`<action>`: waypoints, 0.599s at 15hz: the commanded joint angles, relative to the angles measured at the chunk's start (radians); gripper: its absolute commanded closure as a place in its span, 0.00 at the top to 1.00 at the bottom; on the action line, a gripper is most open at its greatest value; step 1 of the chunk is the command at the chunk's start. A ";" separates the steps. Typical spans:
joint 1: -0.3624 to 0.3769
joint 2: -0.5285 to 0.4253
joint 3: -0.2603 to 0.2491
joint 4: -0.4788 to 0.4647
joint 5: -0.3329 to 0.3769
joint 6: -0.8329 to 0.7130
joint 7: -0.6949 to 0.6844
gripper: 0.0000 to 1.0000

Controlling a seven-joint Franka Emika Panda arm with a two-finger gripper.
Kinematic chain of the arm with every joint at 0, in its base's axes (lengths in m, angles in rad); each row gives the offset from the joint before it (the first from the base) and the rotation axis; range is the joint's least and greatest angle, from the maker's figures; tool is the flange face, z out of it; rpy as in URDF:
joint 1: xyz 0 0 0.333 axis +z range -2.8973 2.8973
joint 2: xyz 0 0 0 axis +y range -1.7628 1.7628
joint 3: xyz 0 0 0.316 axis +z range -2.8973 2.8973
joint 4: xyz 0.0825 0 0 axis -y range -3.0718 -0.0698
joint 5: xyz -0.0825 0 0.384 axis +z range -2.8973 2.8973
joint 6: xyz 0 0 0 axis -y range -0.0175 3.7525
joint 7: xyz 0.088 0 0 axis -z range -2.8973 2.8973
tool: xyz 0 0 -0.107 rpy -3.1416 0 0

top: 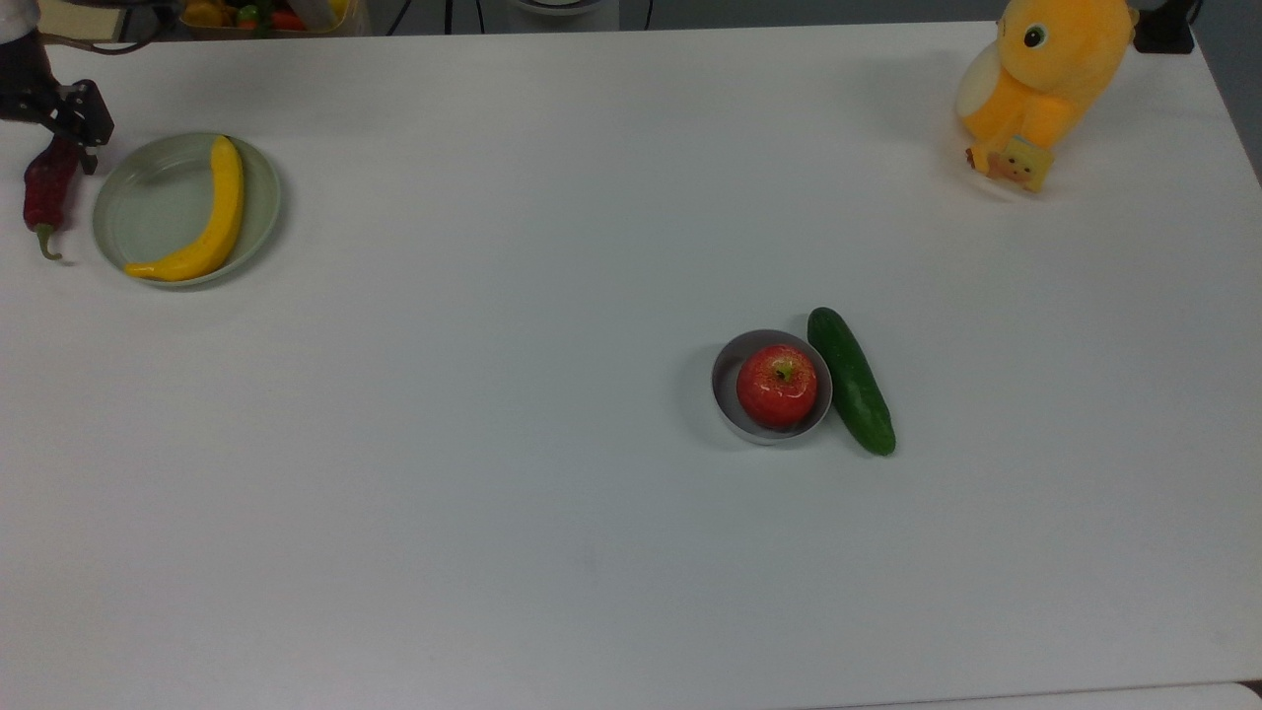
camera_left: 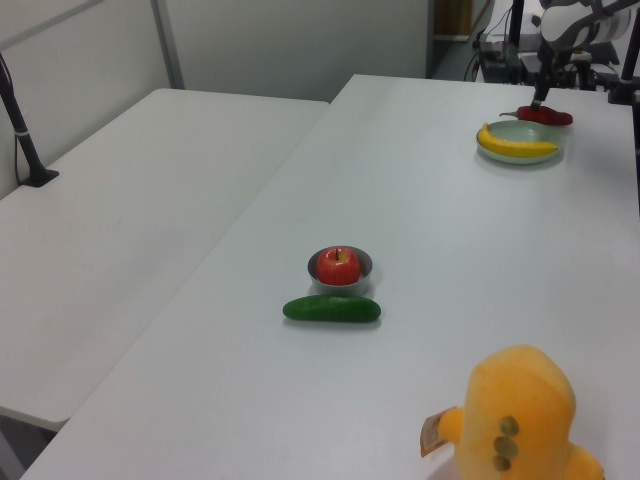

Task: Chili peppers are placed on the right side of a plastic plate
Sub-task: 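Open the gripper to release the chili pepper beside the plate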

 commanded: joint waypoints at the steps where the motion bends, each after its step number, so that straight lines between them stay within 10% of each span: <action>1: 0.045 -0.113 0.035 0.045 0.017 -0.161 0.181 1.00; 9: 0.268 -0.359 0.032 0.161 0.017 -0.617 0.566 1.00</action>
